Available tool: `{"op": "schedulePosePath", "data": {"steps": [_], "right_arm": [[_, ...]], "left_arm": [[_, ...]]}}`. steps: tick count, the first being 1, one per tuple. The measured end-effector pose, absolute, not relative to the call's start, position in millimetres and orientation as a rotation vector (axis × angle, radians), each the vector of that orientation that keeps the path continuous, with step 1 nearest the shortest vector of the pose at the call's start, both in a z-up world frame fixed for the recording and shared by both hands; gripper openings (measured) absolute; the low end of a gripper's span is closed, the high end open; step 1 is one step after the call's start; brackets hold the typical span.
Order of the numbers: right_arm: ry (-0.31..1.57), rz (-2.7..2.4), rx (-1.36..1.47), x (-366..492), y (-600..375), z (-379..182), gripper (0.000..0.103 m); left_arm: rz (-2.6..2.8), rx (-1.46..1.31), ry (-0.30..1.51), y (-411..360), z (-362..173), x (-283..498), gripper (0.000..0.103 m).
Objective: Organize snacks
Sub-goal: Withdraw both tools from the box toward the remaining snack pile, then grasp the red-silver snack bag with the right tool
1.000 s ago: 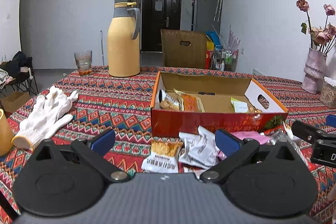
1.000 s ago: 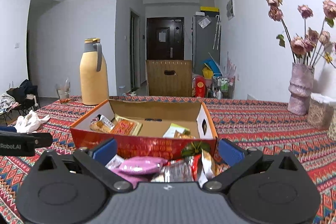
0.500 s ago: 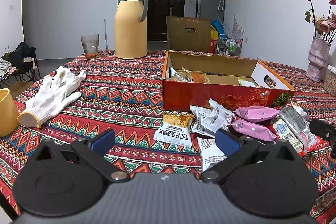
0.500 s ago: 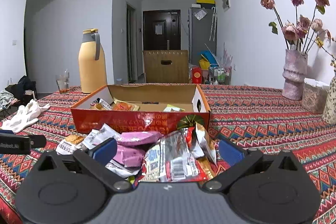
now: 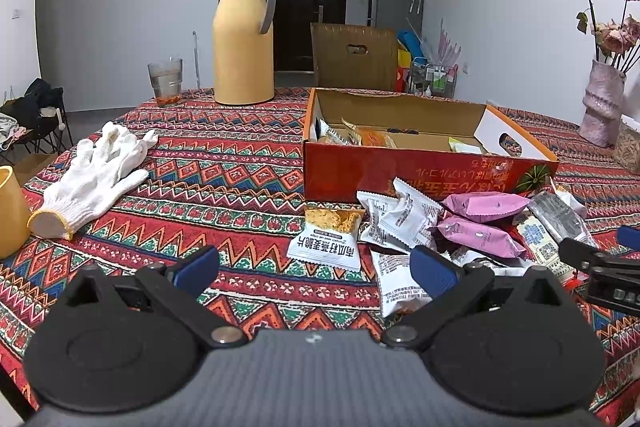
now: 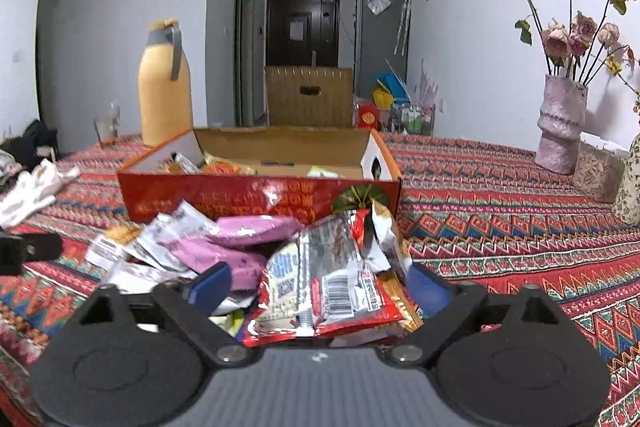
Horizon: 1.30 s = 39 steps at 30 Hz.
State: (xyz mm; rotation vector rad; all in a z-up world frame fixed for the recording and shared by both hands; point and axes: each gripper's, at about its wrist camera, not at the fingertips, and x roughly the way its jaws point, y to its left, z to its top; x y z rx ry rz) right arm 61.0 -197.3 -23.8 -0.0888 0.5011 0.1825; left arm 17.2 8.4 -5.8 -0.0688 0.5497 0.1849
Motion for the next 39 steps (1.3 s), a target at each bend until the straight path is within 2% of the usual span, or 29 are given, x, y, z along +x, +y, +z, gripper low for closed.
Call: {"op": "schedulePosePath", "data": {"steps": [3,6,14,19,21,26,29,39], "right_arm": [[0.525,0.184,-0.118,74,-193,-29,0.079],[0.553,0.211,-0.125,86,-190,-31,0.068],[0.590,0.196,-0.176,108,-183,-39,0.070],[0.593,0.214,-0.220,108,-180,-45,0.068],[0.589,0.222,-0.253,106,-177,-47,0.062],[0.573,0.227,-0.289,103,-177,-45,0.038],[0.559,0.230,-0.274,100,-182,-40,0.028],[0.464,0.214,-0.202,82,-192,-27,0.011]], "left_arm": [[0.188,-0.066,0.552,8,-6,18,0.103],[0.190,-0.068,0.557,8,-7,18,0.103],[0.197,-0.077,0.570,12,-12,20,0.103],[0.201,-0.079,0.586,13,-15,21,0.103],[0.201,-0.079,0.586,13,-15,21,0.103],[0.206,-0.081,0.585,13,-15,20,0.103],[0.210,-0.082,0.586,13,-15,19,0.103],[0.218,-0.083,0.590,14,-14,18,0.103]]}}
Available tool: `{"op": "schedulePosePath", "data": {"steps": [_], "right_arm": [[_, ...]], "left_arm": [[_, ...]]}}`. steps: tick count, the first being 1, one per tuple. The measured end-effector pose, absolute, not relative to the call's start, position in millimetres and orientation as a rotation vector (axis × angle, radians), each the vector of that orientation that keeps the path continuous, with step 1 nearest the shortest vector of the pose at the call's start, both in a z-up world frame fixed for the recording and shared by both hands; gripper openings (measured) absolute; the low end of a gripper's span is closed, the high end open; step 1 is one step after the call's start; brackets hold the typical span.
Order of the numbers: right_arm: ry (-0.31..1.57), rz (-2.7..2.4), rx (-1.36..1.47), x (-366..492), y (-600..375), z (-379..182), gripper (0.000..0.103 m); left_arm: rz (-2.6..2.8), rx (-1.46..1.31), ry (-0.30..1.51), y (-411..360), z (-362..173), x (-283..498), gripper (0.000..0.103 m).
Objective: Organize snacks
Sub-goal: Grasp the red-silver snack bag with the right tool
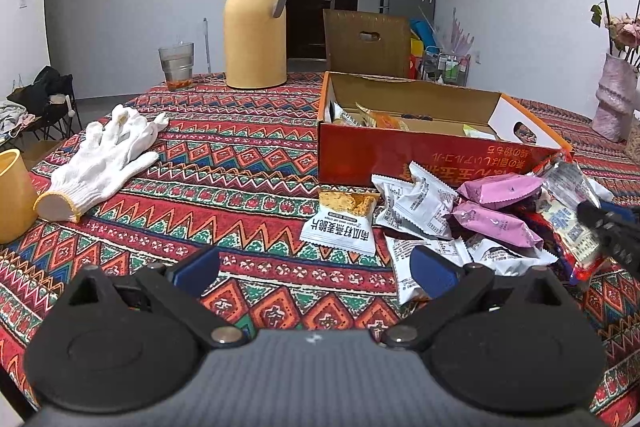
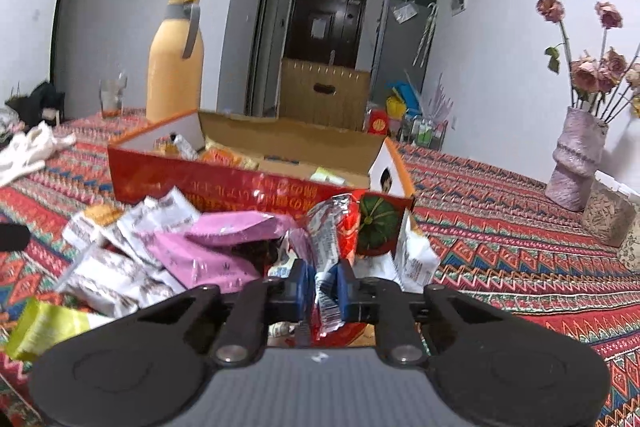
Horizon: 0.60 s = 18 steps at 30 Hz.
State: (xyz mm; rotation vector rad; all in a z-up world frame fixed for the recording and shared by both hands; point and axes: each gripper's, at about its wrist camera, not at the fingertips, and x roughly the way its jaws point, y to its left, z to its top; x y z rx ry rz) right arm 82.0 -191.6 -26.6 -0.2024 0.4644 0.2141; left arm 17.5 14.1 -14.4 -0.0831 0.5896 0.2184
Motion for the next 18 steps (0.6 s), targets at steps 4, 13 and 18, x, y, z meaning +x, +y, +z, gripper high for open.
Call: {"op": "schedulePosePath", "data": {"steps": [4,13,18], "right_arm": [[0.409,0.210,-0.159,71,-200,-14,0.004],[0.392,0.202,-0.114,61,-209,-9,0.003],[0.379,0.203,-0.089,53,-215,-7,0.003]], "left_arm": [[0.217,-0.083,0.590,14,-14,17,0.103],[0.210,-0.081,0.593,13,-15,17,0.103],[0.184,-0.069,0.601,7,-15,18,0.103]]}}
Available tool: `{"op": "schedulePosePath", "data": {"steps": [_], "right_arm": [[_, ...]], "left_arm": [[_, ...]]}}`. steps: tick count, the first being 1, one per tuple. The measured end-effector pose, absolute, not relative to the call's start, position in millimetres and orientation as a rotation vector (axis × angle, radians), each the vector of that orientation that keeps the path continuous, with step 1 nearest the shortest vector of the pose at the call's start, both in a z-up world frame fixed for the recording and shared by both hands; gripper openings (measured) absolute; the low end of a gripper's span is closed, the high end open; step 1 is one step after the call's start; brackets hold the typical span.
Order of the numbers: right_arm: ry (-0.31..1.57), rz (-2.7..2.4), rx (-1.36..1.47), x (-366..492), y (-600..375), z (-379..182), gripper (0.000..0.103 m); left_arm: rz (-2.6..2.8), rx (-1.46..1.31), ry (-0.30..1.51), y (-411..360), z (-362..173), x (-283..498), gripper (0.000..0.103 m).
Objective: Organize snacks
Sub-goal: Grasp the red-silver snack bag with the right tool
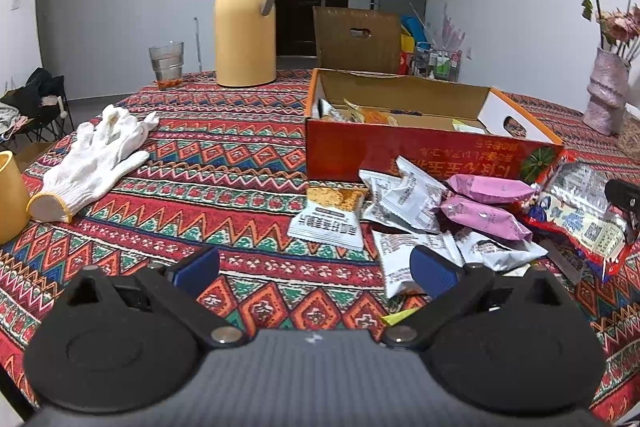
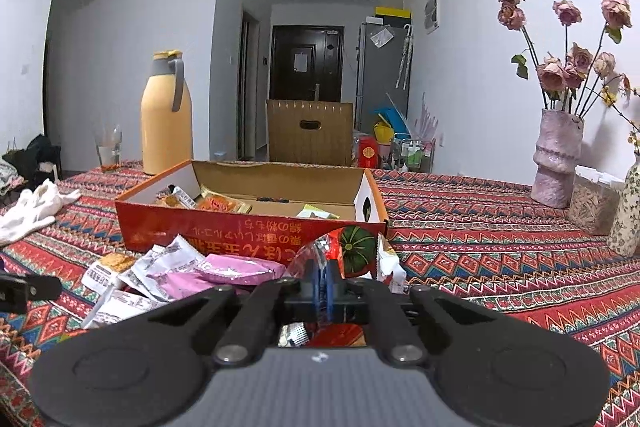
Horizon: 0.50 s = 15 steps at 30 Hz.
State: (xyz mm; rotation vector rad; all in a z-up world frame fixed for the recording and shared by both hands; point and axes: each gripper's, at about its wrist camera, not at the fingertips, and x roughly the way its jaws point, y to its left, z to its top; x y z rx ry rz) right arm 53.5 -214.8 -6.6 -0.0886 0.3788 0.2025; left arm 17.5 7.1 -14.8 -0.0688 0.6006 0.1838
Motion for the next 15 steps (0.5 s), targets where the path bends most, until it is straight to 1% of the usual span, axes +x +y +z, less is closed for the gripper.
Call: {"op": "schedulePosePath", "data": {"steps": [5,10,13,14,15], "right_arm": [[0.381,0.211,-0.069,47,-220,-7,0.003],[0.434,0.222,-0.066,42,-224,-19,0.004],[0.478,0.223,-0.077,41,-226,-26,0.016],[0.489,0.220,-0.087,42,-226,-28,0.033],[0.499,0.223,-0.091,42,-225,-30,0.044]], "left_arm": [[0.150,-0.046,0.615,-2,-16,20,0.103],[0.134,-0.032,0.631,-10,-20,22,0.103],[0.130,-0.032,0.638,-11,-21,23,0.103],[0.130,-0.031,0.639,-12,-22,23,0.103],[0.129,-0.031,0.640,-12,-22,23,0.103]]}}
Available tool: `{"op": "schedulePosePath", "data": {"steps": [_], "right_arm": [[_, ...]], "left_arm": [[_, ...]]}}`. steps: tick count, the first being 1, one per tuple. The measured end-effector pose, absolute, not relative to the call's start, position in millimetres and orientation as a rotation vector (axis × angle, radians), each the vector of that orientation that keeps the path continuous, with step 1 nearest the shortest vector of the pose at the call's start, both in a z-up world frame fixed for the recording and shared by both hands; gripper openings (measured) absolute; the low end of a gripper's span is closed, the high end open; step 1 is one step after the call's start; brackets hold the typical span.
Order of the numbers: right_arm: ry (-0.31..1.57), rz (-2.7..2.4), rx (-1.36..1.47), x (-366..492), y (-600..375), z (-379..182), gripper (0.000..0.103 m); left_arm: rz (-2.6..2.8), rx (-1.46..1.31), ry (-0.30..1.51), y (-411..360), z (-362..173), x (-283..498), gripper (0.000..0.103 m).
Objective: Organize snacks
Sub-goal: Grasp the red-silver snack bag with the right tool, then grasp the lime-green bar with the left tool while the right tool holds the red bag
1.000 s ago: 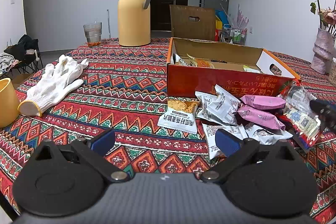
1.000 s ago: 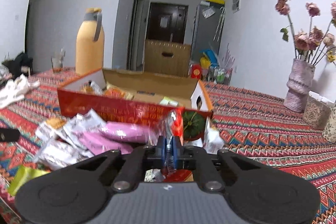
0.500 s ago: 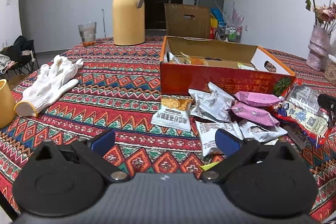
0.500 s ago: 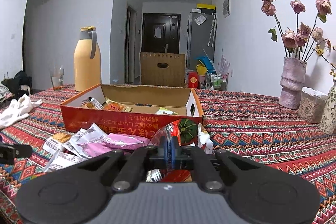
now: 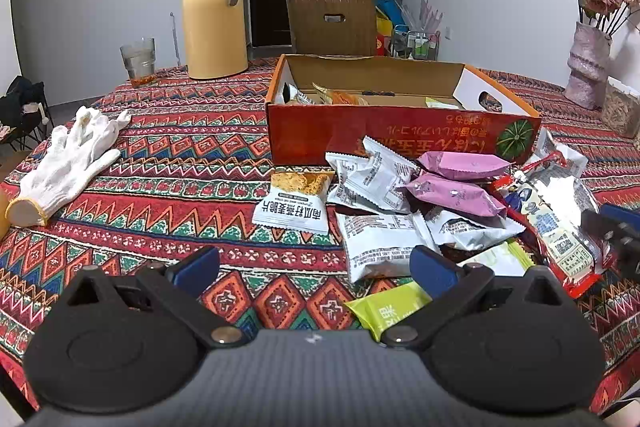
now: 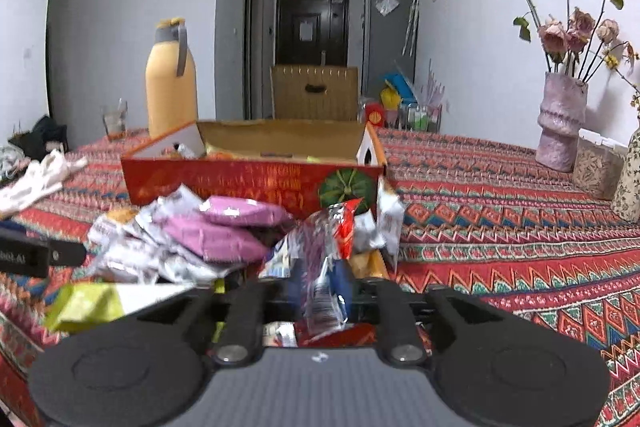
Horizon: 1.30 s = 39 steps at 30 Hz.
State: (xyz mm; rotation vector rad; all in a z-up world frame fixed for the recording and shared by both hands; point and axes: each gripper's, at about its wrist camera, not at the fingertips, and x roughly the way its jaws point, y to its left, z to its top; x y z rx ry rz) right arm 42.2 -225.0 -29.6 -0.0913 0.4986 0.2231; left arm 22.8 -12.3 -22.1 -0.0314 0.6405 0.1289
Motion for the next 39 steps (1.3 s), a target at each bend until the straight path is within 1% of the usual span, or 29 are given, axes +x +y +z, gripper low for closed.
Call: {"op": "schedulePosePath", "data": {"steps": [1,2,3,4,10,13,14,16,17,18,20,21,22,23,29,39], "right_arm": [[0.499,0.222,-0.092,42,-224,-30,0.067],[0.494,0.217,-0.095,42,-222,-30,0.080],[0.489,0.218,-0.100,43,-219,-29,0.084],[0.491,0.228,-0.108,44,-215,-29,0.085],[0.569,0.219,-0.183,72,-193,-40,0.084],[0.611,0.200,-0.226,84,-187,-50,0.080],[0.619,0.197,-0.238,86,-186,-53,0.072],[0.630,0.204,-0.249,87,-186,-56,0.066],[0.626,0.209,-0.246,86,-187,-55,0.054],[0.618,0.216,-0.246,84,-188,-54,0.048],[0.609,0.216,-0.231,80,-192,-51,0.041],[0.596,0.215,-0.221,77,-194,-49,0.040],[0.583,0.214,-0.208,74,-197,-47,0.033],[0.570,0.214,-0.193,72,-200,-44,0.029],[0.495,0.208,-0.104,54,-218,-28,0.026],[0.467,0.184,-0.045,30,-238,-21,0.026]], "left_arm": [[0.128,-0.032,0.642,-13,-22,23,0.103],[0.128,-0.032,0.642,-13,-23,23,0.103],[0.128,-0.031,0.642,-13,-23,23,0.103],[0.128,-0.031,0.642,-13,-23,23,0.103],[0.128,-0.028,0.641,-13,-23,23,0.103],[0.126,-0.028,0.642,-12,-22,22,0.103],[0.125,-0.027,0.643,-12,-22,22,0.103],[0.120,-0.027,0.646,-12,-22,23,0.103],[0.116,-0.026,0.647,-13,-23,24,0.103],[0.111,-0.023,0.650,-14,-23,24,0.103],[0.101,-0.018,0.653,-16,-25,26,0.103],[0.092,-0.014,0.655,-17,-25,26,0.103],[0.083,-0.010,0.656,-18,-25,27,0.103],[0.073,-0.006,0.657,-20,-25,27,0.103],[-0.043,0.033,0.684,-32,-30,32,0.103],[-0.190,0.124,0.731,-58,-43,42,0.103]]}}
